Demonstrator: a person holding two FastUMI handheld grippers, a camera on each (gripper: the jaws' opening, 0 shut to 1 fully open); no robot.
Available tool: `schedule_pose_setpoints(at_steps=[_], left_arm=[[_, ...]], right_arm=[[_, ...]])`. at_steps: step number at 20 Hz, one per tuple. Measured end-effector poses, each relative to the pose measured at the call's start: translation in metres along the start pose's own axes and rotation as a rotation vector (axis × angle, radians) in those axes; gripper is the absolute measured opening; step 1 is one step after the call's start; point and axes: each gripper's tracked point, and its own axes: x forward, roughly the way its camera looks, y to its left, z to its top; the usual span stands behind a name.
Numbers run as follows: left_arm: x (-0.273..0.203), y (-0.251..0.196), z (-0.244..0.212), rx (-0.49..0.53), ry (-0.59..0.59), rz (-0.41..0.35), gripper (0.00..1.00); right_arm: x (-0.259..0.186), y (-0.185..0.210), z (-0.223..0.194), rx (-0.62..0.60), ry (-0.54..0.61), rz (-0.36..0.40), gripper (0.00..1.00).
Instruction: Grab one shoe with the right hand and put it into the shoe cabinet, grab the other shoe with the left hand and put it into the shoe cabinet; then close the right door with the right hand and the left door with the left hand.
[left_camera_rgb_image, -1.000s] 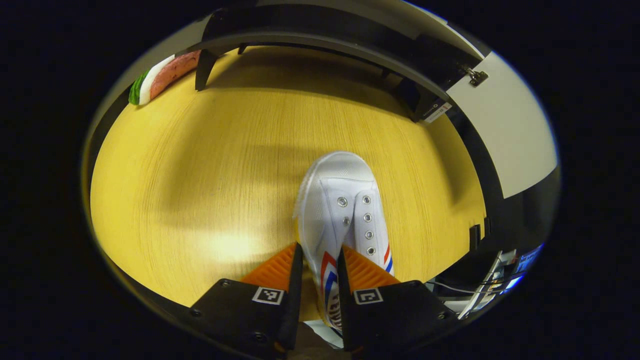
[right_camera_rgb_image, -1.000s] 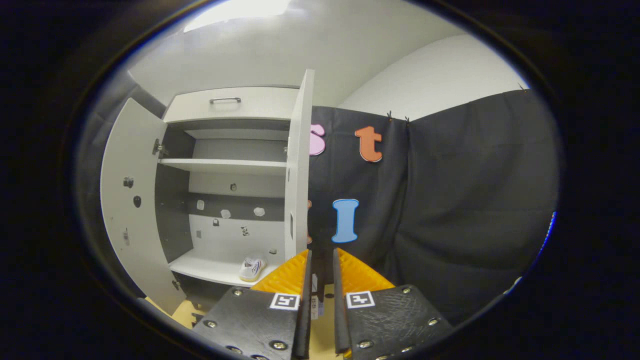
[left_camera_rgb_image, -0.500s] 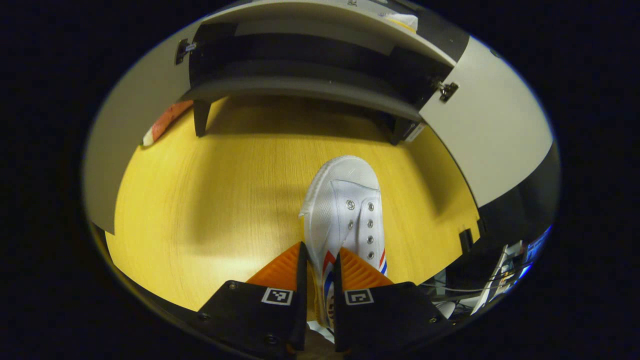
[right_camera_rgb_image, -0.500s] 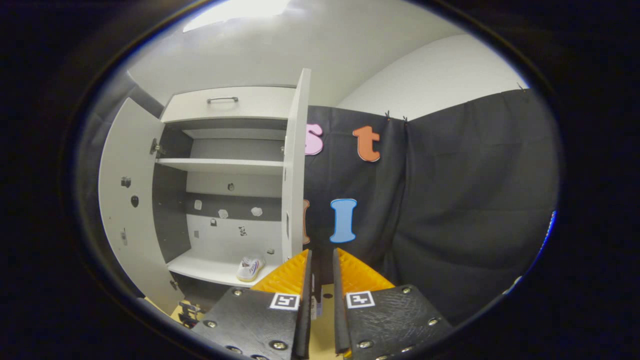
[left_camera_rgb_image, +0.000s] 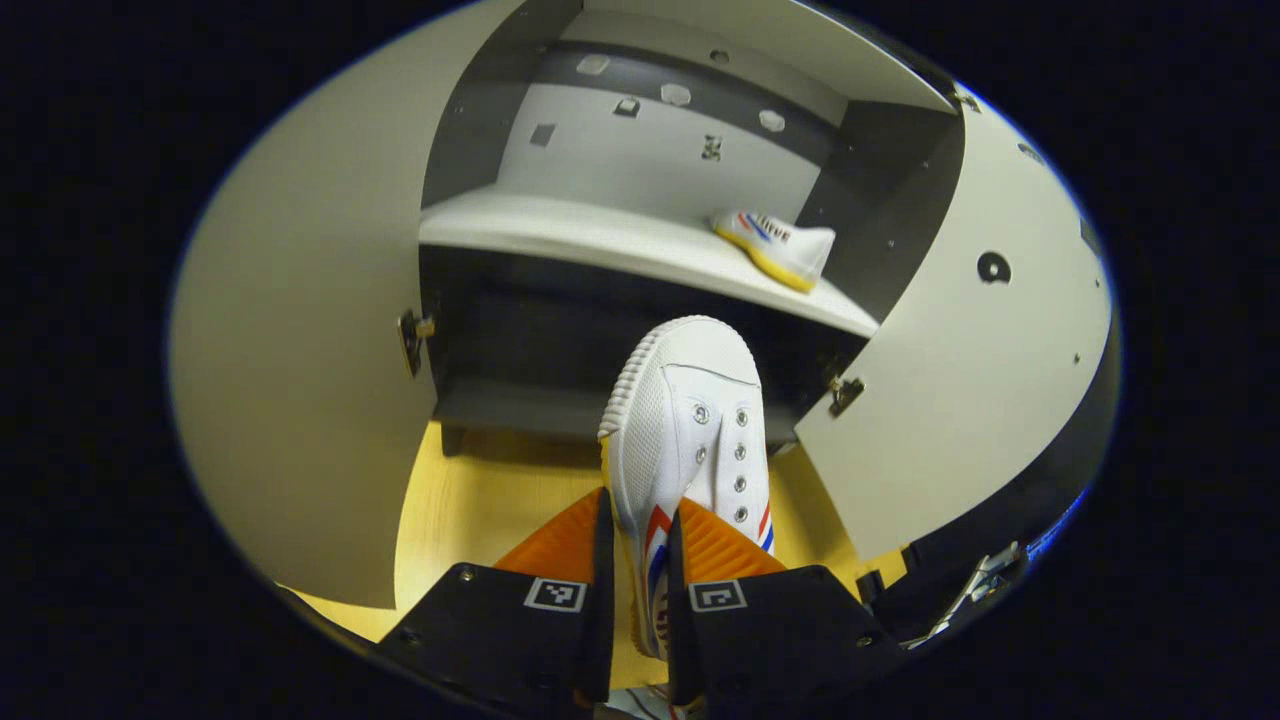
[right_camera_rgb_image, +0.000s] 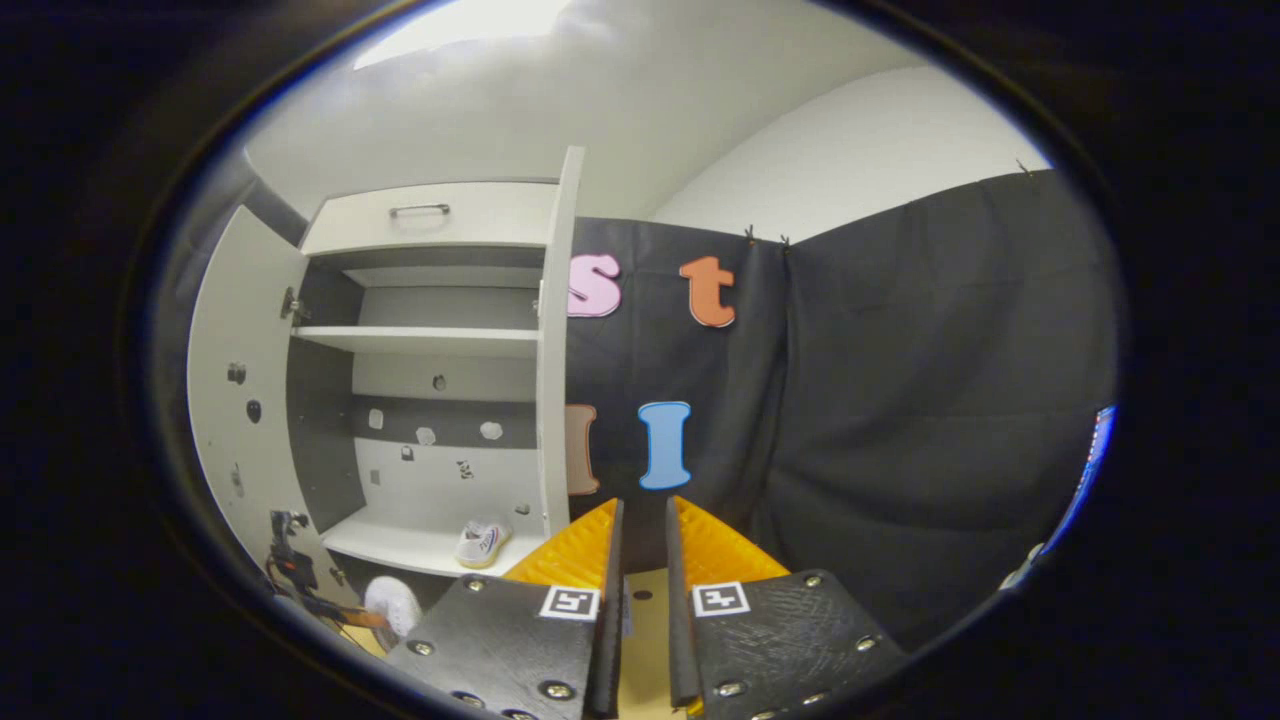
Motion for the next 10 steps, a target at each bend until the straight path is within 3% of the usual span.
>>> schedule_pose_setpoints(at_steps=[10], left_arm=[[0.029, -0.03, 0.175, 0.032, -0.264, -0.045, 0.26]], right_arm=[[-0.008, -0.051, 0.0, 0.009, -0.021, -0.142, 0.2]])
